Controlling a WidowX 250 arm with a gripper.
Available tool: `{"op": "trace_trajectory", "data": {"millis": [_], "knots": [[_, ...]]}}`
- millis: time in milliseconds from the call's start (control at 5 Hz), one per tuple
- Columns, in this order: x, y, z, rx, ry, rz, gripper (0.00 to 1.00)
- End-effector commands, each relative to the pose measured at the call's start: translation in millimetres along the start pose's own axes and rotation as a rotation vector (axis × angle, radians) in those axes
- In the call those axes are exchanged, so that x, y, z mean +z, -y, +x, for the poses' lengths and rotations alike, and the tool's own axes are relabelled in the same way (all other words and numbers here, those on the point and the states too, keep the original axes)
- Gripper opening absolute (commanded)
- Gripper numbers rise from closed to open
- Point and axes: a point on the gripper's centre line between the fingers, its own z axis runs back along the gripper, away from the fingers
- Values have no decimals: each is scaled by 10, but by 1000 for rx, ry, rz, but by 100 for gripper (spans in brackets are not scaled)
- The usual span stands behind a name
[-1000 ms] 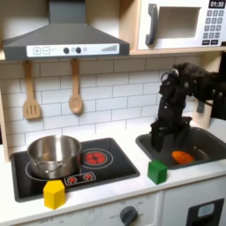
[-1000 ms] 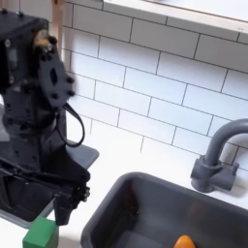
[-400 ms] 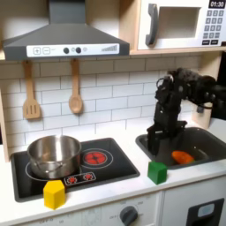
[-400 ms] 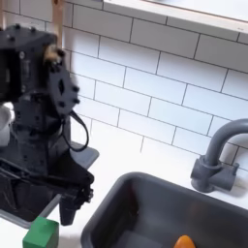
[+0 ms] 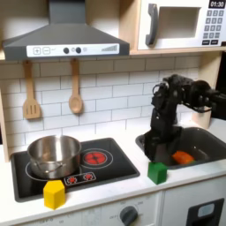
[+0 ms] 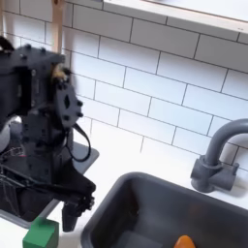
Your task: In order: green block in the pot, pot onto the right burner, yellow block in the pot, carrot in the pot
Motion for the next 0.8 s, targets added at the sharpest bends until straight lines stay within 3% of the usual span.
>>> {"op": "trace_trajectory", "data": {"millis": [0,600], "knots": [[-111,85,17,-10,-14,3,100],[-222,27,-32,-1,-27,25,100]]}}
